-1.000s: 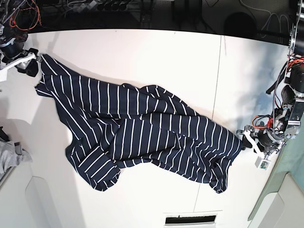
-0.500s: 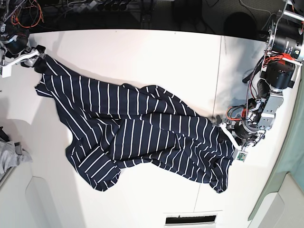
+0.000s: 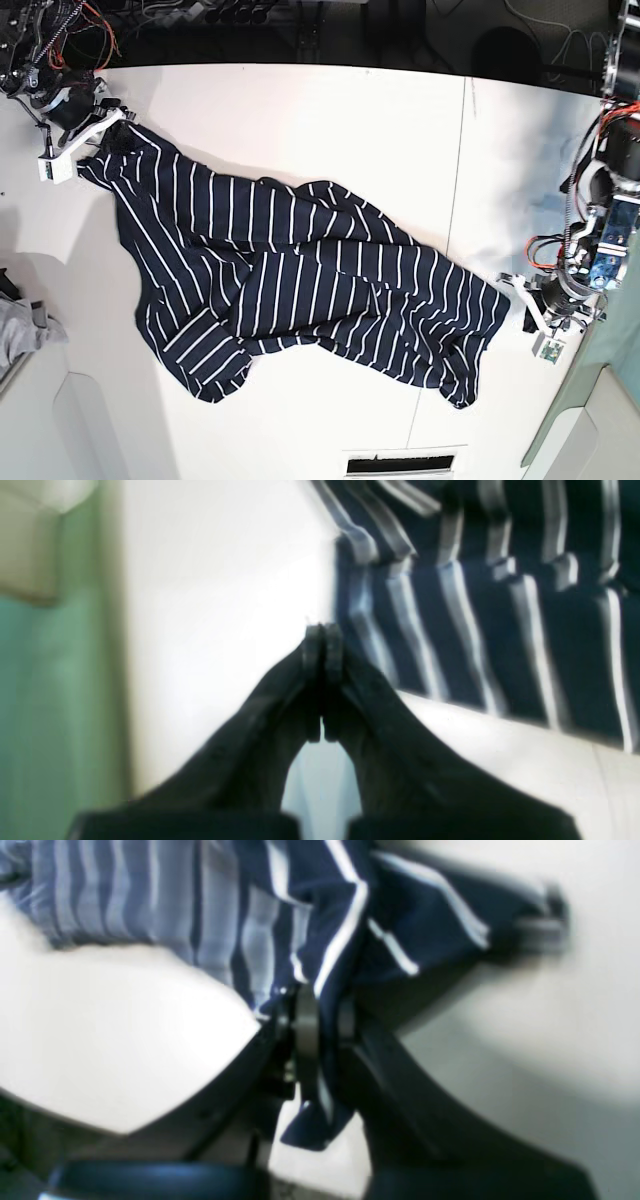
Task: Layout the t-shirt on the table in an organized manner, then fold the t-shirt properly
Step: 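Pull the shirt apart with both grippers to spread it lengthwise, then release and regrasp the shirt edge with the left gripper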
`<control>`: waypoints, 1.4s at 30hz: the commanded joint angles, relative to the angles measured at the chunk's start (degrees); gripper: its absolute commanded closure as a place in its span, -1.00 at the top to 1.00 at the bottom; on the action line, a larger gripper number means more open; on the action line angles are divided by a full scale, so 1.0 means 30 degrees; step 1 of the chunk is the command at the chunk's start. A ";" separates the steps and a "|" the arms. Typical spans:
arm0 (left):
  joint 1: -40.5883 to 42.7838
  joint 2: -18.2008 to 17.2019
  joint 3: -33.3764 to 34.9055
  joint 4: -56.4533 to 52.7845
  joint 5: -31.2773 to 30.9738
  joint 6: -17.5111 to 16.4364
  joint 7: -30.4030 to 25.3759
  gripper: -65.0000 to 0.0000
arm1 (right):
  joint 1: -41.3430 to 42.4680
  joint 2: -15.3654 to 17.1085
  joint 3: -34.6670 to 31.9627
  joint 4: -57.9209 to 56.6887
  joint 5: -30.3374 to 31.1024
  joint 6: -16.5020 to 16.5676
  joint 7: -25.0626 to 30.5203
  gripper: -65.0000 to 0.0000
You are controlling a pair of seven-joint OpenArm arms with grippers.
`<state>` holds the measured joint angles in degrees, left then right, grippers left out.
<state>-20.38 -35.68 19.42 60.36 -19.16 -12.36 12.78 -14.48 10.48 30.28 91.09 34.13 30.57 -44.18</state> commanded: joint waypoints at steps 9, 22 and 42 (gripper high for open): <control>0.2302 -0.3650 -0.0401 1.1555 0.0554 0.3432 0.2004 -1.00 | -0.1348 0.0401 0.5566 0.7613 0.4481 0.0306 -0.0117 -1.00; 0.2419 0.1552 -0.0408 0.5836 -0.0401 -0.1056 0.2557 -0.34 | 0.0525 0.0670 0.5231 0.4554 0.1297 -0.0750 0.0430 0.39; 0.3286 0.3599 -0.0408 0.1399 -0.4772 -0.4881 0.2907 -0.05 | -0.0117 0.0007 0.5231 0.4240 0.1472 -0.0597 0.0277 0.39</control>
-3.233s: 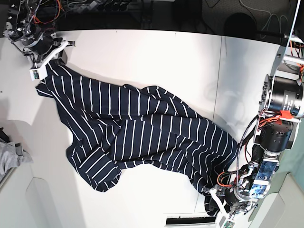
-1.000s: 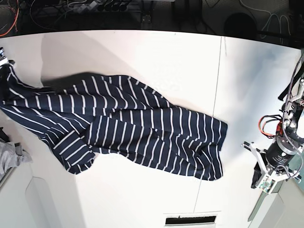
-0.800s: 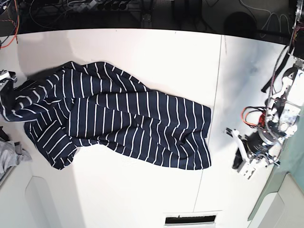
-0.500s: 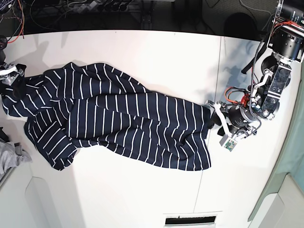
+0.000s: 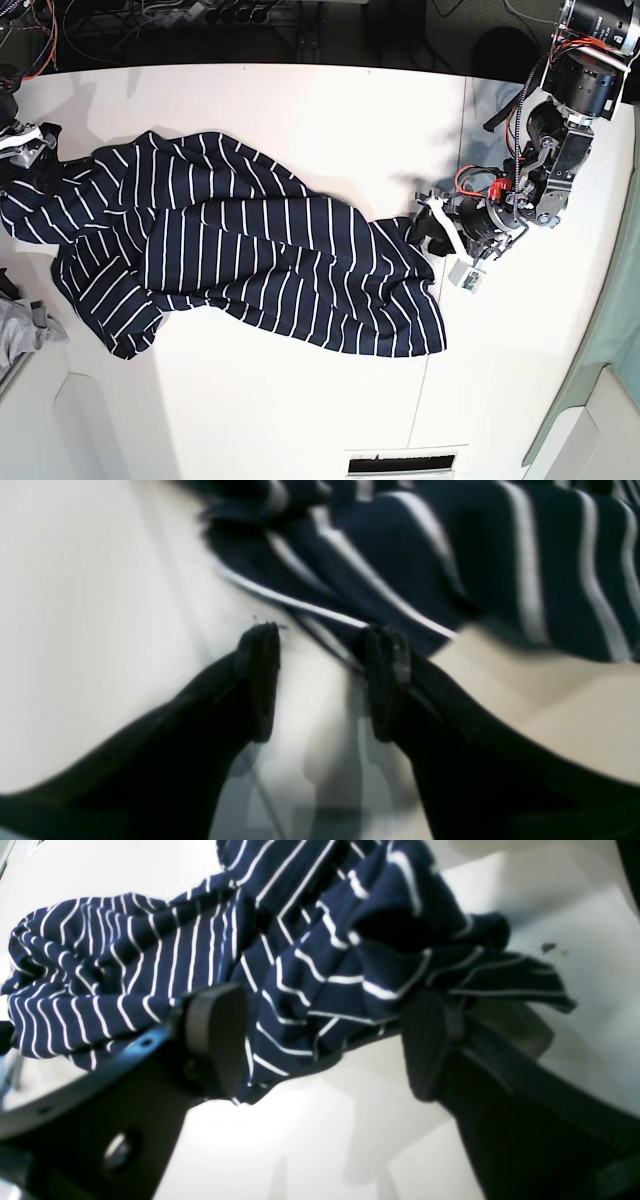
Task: Layout the t-shirt on the table in an organized manner, then fold the t-shirt properly
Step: 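Release and regrasp the shirt edge with the left gripper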
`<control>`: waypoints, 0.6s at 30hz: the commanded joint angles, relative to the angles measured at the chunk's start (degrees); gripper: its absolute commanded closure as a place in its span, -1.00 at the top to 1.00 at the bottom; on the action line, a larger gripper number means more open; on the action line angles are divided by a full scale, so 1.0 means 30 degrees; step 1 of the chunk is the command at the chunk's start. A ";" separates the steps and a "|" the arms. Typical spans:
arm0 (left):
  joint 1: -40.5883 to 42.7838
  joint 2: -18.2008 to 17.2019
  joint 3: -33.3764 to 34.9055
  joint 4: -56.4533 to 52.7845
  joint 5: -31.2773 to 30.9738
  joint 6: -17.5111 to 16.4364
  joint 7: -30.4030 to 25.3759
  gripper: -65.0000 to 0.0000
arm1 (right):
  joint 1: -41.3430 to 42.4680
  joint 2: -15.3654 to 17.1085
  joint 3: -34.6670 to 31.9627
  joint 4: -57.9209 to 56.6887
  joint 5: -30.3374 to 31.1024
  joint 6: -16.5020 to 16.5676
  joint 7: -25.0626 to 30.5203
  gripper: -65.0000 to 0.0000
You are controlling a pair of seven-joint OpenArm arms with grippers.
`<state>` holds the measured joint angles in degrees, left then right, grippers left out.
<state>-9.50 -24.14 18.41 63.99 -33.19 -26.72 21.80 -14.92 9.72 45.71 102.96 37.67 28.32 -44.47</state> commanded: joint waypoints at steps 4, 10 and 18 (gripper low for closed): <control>-0.0372 -0.0255 -0.0226 0.0255 -0.0911 -0.1035 -0.0022 -0.05 | 0.0036 0.0233 0.0087 0.0233 0.0284 0.0153 0.0372 0.39; -0.0379 -0.0255 -0.3424 0.0474 -0.3308 -0.1545 0.2033 -0.05 | 0.0029 0.0233 0.0087 0.0233 0.0291 0.0153 0.0372 0.39; -0.0029 -0.0095 -0.5144 0.0466 -0.6834 -0.2951 0.5807 -0.05 | 0.0036 0.0233 0.0087 0.0233 0.0284 0.0153 0.0372 0.39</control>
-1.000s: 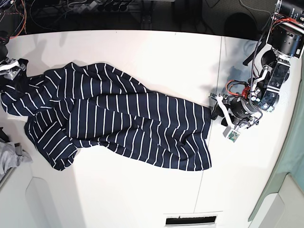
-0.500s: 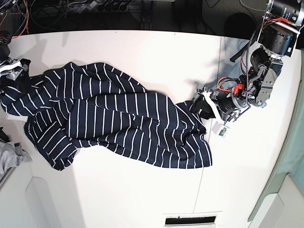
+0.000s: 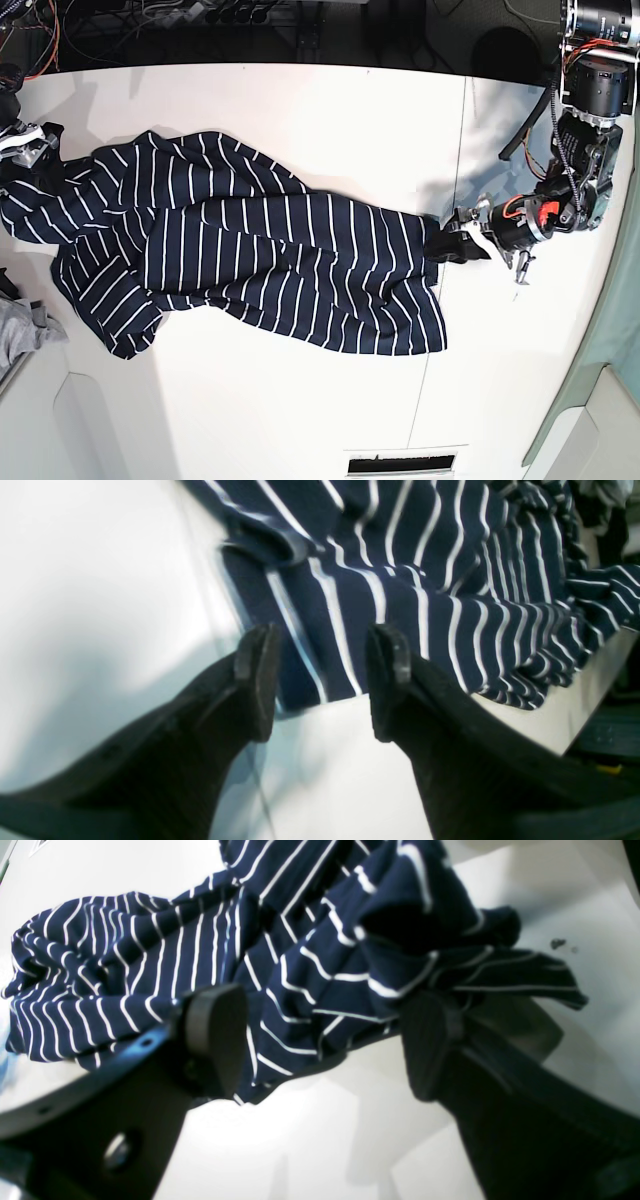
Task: Layout the t-shirt on the table in an organized manner, then fold the t-shirt properly
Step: 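Release and regrasp the shirt edge with the left gripper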
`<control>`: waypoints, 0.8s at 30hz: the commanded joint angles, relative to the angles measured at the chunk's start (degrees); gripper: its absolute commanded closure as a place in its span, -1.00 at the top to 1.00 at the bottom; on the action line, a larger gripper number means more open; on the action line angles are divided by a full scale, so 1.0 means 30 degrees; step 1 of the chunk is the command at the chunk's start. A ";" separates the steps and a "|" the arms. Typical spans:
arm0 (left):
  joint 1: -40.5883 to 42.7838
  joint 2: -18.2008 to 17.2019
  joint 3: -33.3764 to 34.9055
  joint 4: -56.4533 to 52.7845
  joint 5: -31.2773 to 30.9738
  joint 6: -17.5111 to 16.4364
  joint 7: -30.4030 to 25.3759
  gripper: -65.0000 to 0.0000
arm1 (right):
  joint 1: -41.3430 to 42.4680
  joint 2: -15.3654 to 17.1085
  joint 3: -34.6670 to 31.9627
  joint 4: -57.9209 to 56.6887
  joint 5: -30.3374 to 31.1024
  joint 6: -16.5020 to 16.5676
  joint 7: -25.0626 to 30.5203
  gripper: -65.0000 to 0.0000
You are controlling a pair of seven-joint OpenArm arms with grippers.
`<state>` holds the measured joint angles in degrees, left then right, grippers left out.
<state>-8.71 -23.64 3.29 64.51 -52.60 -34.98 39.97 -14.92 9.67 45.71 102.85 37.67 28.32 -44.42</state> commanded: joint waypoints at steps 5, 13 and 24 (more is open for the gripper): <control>0.0248 0.0299 -0.0102 0.0248 0.1260 0.0270 -0.1231 -0.05 | 0.0036 0.0240 0.0087 0.0270 0.0291 0.0153 0.0357 0.39; 0.0474 0.1464 -0.0066 -0.0153 0.3636 0.1443 -0.2390 -0.05 | 0.0029 0.0240 -0.0168 0.0262 0.0299 0.0153 0.0342 0.39; 0.0532 0.1268 0.0299 0.1311 0.3249 0.0532 -0.3694 -1.00 | 0.0036 0.0248 -0.1545 0.0262 -0.0277 0.0153 0.0372 0.36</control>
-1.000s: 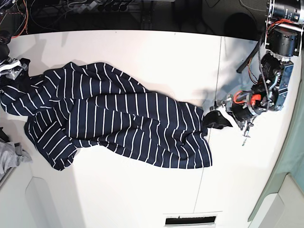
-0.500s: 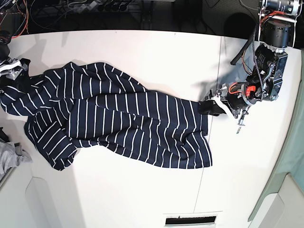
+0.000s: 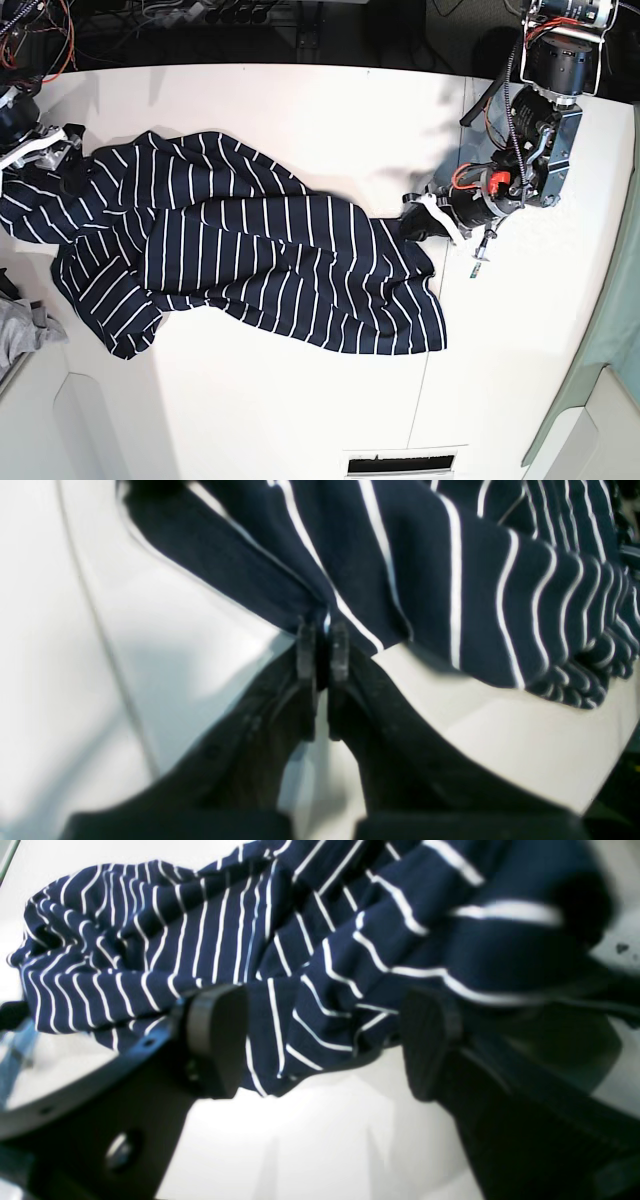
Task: Layout the t-shirt on the table in an organized manner, then fold the t-shirt properly
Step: 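Release and regrasp the shirt edge with the left gripper, then drag the grasped fabric with the left gripper toward the right gripper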
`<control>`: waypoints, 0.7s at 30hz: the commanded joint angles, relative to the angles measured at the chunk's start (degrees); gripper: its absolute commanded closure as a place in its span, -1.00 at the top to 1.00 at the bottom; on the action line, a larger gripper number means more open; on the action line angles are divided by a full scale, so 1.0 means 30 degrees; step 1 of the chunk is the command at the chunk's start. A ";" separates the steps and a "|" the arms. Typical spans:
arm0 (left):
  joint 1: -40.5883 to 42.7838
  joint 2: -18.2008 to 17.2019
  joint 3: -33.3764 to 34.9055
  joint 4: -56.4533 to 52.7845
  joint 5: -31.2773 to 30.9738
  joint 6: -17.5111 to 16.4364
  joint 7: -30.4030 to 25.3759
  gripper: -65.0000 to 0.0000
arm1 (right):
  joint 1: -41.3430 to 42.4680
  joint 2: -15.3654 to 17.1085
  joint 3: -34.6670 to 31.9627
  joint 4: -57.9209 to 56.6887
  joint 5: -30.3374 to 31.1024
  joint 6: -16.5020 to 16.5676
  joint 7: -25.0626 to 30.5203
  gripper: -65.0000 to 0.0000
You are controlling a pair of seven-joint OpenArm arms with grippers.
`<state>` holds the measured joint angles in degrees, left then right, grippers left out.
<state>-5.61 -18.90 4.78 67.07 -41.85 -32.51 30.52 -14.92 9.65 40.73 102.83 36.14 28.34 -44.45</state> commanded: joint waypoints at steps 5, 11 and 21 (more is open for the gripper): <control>0.0430 -0.2674 -0.1166 0.7009 -0.1559 -0.0350 0.0372 -1.00 | -0.0073 0.0262 0.0131 0.0270 0.0080 0.0138 0.0372 -0.19; -0.0736 -0.3220 -0.1005 1.1468 -0.1013 0.1217 -0.0138 -1.00 | -0.0066 0.0255 0.0131 0.0277 0.0095 0.0146 0.0379 -0.30; -0.7402 0.4342 0.5289 -0.0627 0.1690 0.1603 -0.2025 -1.00 | -0.0066 0.0204 0.0131 0.0270 -0.0073 0.0146 0.0372 -0.30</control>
<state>-26.04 -6.07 20.93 63.70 -35.35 -26.65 26.15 -15.38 9.52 40.84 102.78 35.07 28.34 -44.47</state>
